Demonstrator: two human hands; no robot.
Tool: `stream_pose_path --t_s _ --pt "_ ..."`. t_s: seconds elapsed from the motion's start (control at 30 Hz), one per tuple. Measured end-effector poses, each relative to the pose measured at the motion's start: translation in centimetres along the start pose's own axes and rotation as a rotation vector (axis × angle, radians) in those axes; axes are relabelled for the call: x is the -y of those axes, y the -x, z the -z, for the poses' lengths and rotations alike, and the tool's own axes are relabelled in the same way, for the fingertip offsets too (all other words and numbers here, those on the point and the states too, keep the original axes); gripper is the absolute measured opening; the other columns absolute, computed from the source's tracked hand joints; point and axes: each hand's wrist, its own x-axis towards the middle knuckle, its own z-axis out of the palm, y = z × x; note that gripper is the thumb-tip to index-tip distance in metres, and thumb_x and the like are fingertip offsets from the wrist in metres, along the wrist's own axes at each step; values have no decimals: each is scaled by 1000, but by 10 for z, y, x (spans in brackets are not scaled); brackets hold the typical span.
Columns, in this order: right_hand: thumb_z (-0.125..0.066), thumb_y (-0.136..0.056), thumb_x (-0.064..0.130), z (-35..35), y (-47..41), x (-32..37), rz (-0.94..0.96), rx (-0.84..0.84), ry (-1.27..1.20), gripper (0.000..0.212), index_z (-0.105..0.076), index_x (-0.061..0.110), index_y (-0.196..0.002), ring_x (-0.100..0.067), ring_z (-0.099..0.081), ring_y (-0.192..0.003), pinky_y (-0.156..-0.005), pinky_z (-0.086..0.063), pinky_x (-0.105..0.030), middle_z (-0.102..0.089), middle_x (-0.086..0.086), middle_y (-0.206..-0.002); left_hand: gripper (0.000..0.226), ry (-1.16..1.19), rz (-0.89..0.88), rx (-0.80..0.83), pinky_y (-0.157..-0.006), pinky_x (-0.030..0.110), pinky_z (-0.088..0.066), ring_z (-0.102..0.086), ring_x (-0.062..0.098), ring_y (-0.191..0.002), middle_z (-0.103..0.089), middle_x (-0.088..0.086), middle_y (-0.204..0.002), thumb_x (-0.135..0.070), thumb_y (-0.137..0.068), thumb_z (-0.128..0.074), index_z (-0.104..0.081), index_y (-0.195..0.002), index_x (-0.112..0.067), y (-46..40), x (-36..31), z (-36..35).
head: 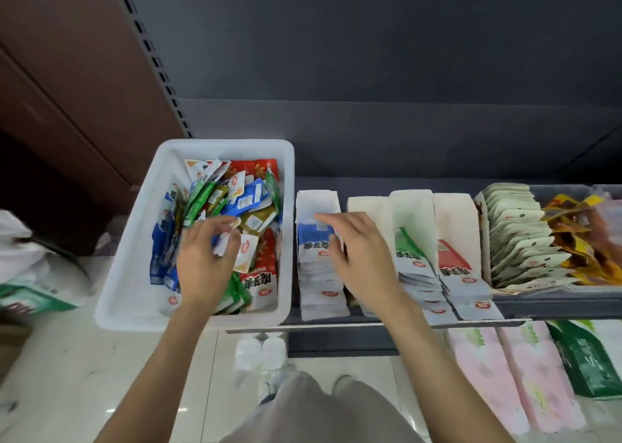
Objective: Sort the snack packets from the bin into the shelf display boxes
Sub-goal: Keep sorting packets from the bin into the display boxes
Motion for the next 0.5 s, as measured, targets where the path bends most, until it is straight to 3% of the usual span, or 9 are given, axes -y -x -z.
stream_pose_path --t_s 0.1,0.17,0.27,0.37,0.43,0.5 --pt "-56 -91 17 -37 -36 29 36 54 3 27 -65 16 -116 -21 -58 -98 -86 -46 -33 -70 -2 -104 27 -182 -1 -18 -84 39 -41 -51 28 -99 -64 9 -104 -9 -80 -71 -65 -106 -10 -13 30 12" --pt "-55 -93 31 -65 -61 34 3 97 167 31 -62 15 -119 -22 -54 -100 -87 -41 -35 -68 -2 -106 33 -213 35 20 -88 40 -40 -50 31 -104 -62 12 -110 -10 -78 -73 -63 -111 -10 -24 45 15" --pt "-52 -92 44 -98 -95 28 -78 189 475 41 -59 9 -113 -24 -48 -99 -83 -35 -35 -65 -6 -103 40 -253 71 200 -95 43 -40 -51 36 -110 -60 15 -118 -15 -81 -70 -60 -119 -10 -35 64 10" --pt "-52 -94 23 -110 -114 25 -159 228 528 20 -57 7 -106 -25 -56 -96 -77 -42 -33 -67 -9 -98 40 -267 108 359 -95 43 -42 -51 35 -113 -57 11 -124 -22 -86 -64 -58 -125 -13 -38 71 6" --pt "-49 -95 15 -100 -117 29 -208 163 449 15 -56 5 -104 -27 -64 -87 -67 -45 -34 -67 -10 -93 38 -255 93 317 -96 44 -42 -51 34 -114 -58 10 -124 -25 -87 -63 -58 -124 -14 -39 69 7" --pt "-49 -96 19 -79 -110 32 -256 -2 274 19 -57 4 -104 -27 -64 -76 -59 -40 -29 -66 -10 -88 35 -174 92 196 -96 38 -40 -50 27 -117 -60 6 -122 -28 -89 -61 -60 -122 -15 -41 54 11"
